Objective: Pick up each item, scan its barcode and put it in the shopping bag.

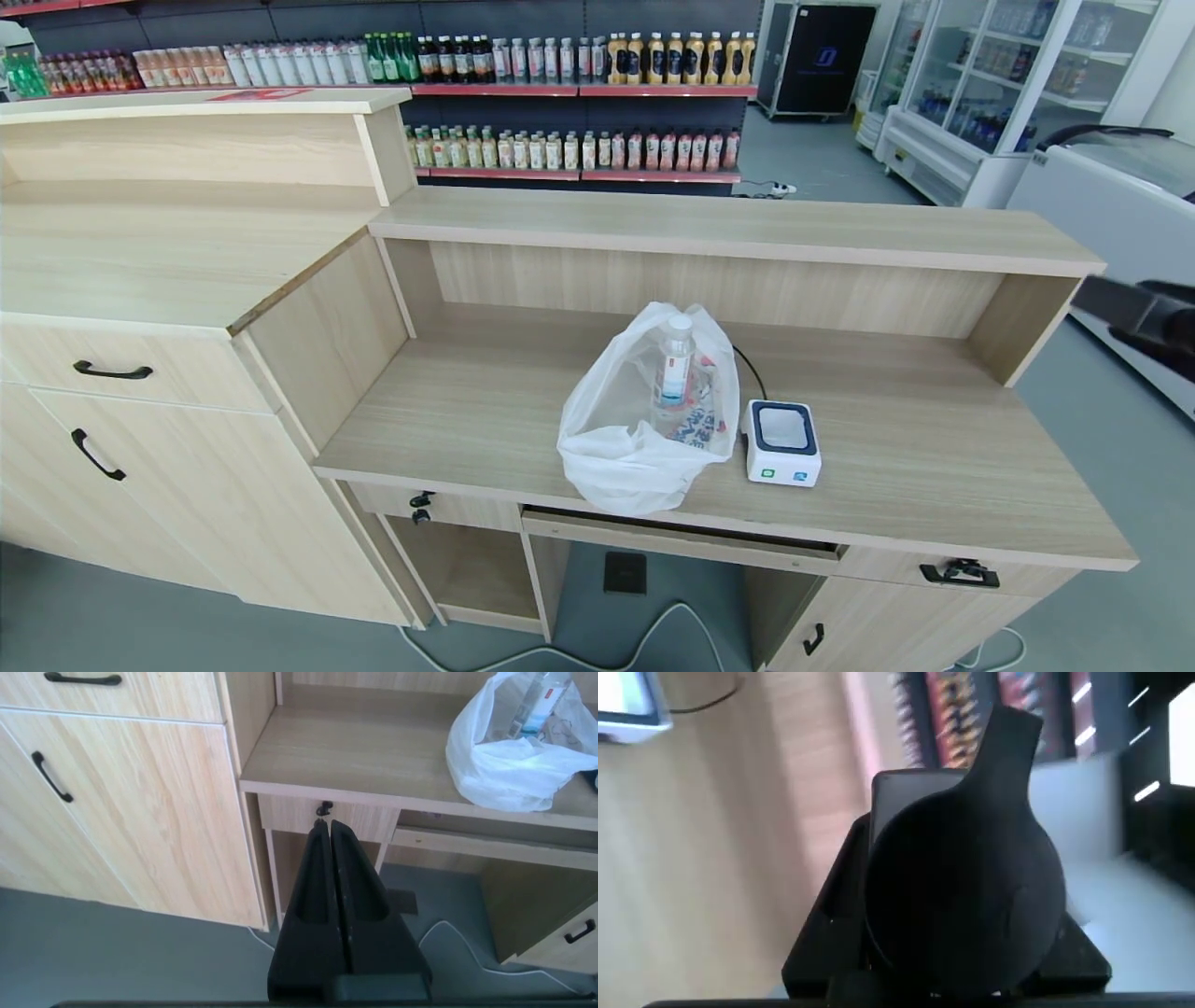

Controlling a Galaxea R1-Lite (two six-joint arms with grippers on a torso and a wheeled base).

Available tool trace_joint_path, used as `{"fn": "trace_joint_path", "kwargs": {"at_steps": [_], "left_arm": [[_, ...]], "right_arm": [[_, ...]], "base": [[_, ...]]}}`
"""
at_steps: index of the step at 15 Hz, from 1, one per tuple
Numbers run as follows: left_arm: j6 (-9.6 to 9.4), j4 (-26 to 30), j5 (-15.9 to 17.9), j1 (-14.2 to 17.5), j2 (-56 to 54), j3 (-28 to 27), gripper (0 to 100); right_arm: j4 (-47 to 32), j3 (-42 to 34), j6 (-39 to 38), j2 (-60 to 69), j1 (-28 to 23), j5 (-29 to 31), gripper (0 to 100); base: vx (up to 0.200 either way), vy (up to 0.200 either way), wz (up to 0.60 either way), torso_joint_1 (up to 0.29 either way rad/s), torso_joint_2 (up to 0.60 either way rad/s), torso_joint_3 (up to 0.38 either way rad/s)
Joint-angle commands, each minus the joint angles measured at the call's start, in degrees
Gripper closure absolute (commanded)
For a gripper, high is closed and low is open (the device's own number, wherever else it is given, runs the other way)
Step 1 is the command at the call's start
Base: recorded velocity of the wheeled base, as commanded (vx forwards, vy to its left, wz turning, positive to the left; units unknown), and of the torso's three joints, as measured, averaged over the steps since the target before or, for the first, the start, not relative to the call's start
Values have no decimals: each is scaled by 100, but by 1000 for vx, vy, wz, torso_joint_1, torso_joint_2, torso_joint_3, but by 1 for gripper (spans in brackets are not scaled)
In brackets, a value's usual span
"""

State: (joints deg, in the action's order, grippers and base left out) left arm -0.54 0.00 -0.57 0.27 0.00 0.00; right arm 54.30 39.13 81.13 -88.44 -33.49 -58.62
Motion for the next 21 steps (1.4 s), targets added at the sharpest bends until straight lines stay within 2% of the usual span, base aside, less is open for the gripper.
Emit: {"fn": "trace_joint_path", "kwargs": {"at_steps": [1, 2, 4, 5, 6, 7, 10, 11, 14, 21], "left_arm": [[1, 0, -4, 0, 0, 0, 100], [1, 0, -4, 0, 0, 0, 100], [1, 0, -4, 0, 0, 0, 100], [1, 0, -4, 0, 0, 0, 100], [1, 0, -4, 0, 0, 0, 100], [1, 0, -4, 0, 0, 0, 100], [1, 0, -4, 0, 0, 0, 100], [1, 0, -4, 0, 0, 0, 100], [1, 0, -4, 0, 0, 0, 100], [1, 0, -4, 0, 0, 0, 100]], "right_arm": [[1505, -846, 984, 1075, 844, -518, 100], [2120, -1224, 1212, 1268, 1213, -378, 100], [2410, -1320, 1327, 1382, 1389, -290, 100], [3148, -1408, 2302, 1655, 2426, -237, 100], [3131, -1470, 2680, 1699, 2795, -316, 100], [2858, -1496, 3339, 1760, 3437, -343, 100], [1769, -1531, 4816, 1725, 4658, -343, 100], [1558, -1523, 5097, 1716, 5107, -325, 100], [1399, -1531, 5475, 1655, 5836, -35, 100], [-7, -1487, 5387, 1743, 6188, 53, 100]], "base": [[0, 0, 0, 0, 0, 0], [0, 0, 0, 0, 0, 0], [0, 0, 0, 0, 0, 0], [0, 0, 0, 0, 0, 0], [0, 0, 0, 0, 0, 0], [0, 0, 0, 0, 0, 0], [0, 0, 0, 0, 0, 0], [0, 0, 0, 0, 0, 0], [0, 0, 0, 0, 0, 0], [0, 0, 0, 0, 0, 0]]}}
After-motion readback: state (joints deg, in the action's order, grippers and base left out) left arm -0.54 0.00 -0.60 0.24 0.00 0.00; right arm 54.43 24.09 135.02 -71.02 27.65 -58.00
